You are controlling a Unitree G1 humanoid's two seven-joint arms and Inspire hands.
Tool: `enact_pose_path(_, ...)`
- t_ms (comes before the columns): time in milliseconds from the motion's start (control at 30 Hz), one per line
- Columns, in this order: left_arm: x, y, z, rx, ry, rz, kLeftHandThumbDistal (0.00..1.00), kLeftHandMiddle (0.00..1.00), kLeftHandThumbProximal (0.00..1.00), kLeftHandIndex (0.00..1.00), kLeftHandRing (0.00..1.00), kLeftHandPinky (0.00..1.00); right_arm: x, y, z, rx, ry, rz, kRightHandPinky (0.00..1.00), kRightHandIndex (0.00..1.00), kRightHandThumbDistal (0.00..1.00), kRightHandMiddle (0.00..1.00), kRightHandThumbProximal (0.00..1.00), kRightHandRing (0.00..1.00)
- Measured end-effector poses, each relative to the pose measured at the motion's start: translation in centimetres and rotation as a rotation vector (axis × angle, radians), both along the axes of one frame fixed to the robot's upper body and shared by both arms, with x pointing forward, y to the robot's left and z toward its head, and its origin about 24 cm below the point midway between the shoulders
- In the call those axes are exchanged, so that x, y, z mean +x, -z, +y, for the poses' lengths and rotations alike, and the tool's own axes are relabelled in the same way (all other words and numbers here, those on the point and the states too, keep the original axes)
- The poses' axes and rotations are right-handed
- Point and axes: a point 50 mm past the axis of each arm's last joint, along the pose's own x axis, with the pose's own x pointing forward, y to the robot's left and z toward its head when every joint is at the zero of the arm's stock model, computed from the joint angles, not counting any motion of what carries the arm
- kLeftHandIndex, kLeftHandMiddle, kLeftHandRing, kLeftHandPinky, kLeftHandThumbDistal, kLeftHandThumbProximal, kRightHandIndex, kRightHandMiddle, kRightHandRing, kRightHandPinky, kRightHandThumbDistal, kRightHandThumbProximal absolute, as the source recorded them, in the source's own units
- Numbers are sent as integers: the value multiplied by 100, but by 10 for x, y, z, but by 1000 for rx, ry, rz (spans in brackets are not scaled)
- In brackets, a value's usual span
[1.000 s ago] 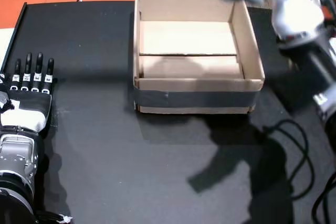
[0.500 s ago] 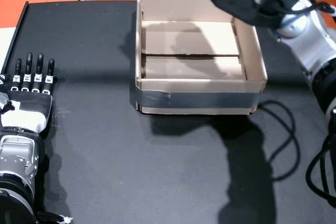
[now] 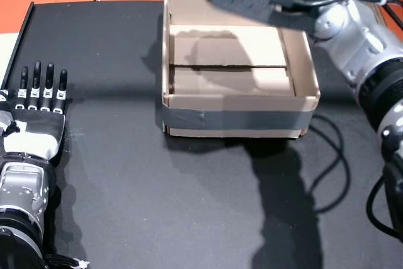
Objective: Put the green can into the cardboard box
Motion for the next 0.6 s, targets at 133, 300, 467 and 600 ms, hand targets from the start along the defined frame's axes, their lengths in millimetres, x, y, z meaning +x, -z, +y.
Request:
enact_pose_path(133, 1, -1, 0, -2, -3, 6, 0, 55, 99, 54, 67, 80, -1, 7, -1, -98, 13, 79, 22, 9, 14, 15, 56, 20)
enact_pose_path(300, 1, -1, -1, -4, -7, 11, 0, 56, 98, 55, 69, 81, -1, 7, -2, -121, 22, 113, 20, 5, 16, 11, 57, 17)
enact_pose_path(467, 1, -1, -1, -4, -6, 11, 0, 56, 99, 55, 69, 80, -1, 7, -2, -120, 16, 113, 19, 5, 12, 11, 57, 17)
enact_pose_path(600, 1, -1, -2, -5, -6, 11, 0, 55, 99, 53, 70, 80, -1, 6, -1, -118, 6, 109, 18, 4, 13, 10, 56, 15)
